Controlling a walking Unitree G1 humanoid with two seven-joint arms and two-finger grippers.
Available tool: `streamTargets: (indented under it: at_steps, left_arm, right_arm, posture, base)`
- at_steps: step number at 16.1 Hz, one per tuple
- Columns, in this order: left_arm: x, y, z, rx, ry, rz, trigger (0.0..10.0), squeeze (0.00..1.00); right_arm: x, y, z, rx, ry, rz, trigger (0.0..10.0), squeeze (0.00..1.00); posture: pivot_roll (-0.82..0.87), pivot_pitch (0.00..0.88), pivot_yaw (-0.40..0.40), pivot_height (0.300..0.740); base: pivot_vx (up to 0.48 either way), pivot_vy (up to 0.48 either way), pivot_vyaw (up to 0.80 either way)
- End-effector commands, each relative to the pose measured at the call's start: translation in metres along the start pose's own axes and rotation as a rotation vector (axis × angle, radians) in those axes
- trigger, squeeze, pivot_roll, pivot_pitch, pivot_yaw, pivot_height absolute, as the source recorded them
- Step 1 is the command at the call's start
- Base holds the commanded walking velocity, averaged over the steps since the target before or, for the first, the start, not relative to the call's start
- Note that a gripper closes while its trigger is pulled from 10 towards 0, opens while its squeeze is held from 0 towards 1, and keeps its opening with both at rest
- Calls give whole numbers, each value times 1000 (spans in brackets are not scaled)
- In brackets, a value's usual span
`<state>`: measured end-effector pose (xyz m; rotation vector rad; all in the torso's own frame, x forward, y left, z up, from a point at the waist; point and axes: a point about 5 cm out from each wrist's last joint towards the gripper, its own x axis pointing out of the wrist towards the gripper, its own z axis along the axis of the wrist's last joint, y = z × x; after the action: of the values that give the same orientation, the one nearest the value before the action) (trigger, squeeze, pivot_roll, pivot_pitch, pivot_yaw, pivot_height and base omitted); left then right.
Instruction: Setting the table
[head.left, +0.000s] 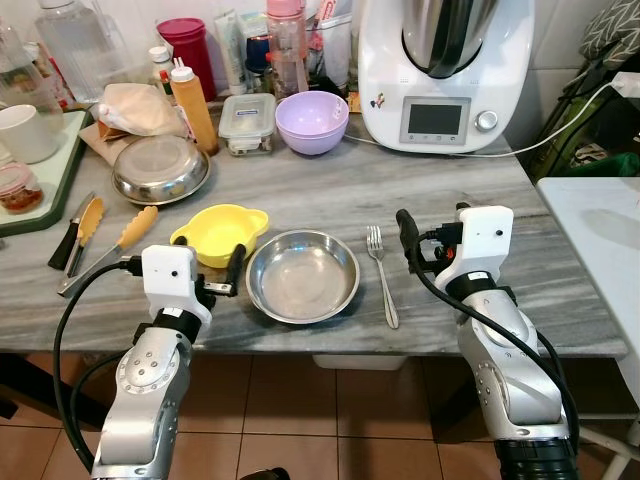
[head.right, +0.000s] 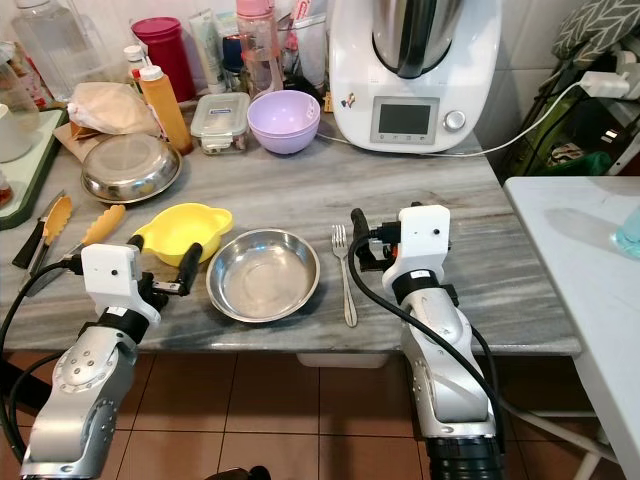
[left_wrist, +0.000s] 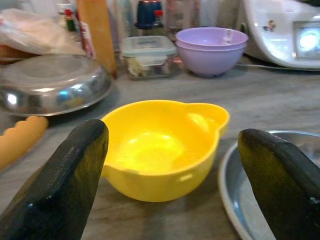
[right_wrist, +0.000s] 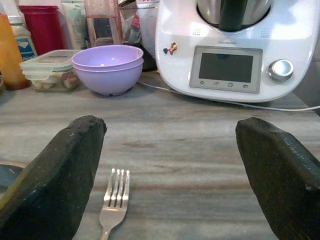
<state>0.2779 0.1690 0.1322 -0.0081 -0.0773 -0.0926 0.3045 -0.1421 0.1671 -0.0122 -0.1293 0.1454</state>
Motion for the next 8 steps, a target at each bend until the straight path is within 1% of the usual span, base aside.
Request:
streamTargets:
  at_steps: [1,2,6,7,8]
  left_arm:
    - [2,0,0,17,4,19,10000,0]
    - [2,-5,0,8,6,10,10000,0]
    - [4,-7,-2,6,18,17,10000,0]
    - [5,-8,-1,-7,22,18,10000,0]
    - [6,-9,0,-5,18,18,10000,0]
  right_arm:
    - [1,1,7,9,-23,4,10000,0]
    - [1,1,7,14,-20,4,10000,0]
    - [2,-1,5,6,-10,-1,10000,0]
    - [2,-1,5,6,-8,-2,10000,0]
    - [2,-1,5,10,-4,-4,10000,0]
  posture:
    - [-6,73,39,740]
    - [-8,71,39,740]
    - [-9,72,34,740]
    - [-8,72,32,740]
    - [-8,71,30,740]
  base:
    - [0,0,0]
    - [0,0,0]
    - [0,0,0]
    - [0,0,0]
    - [-244,0,0]
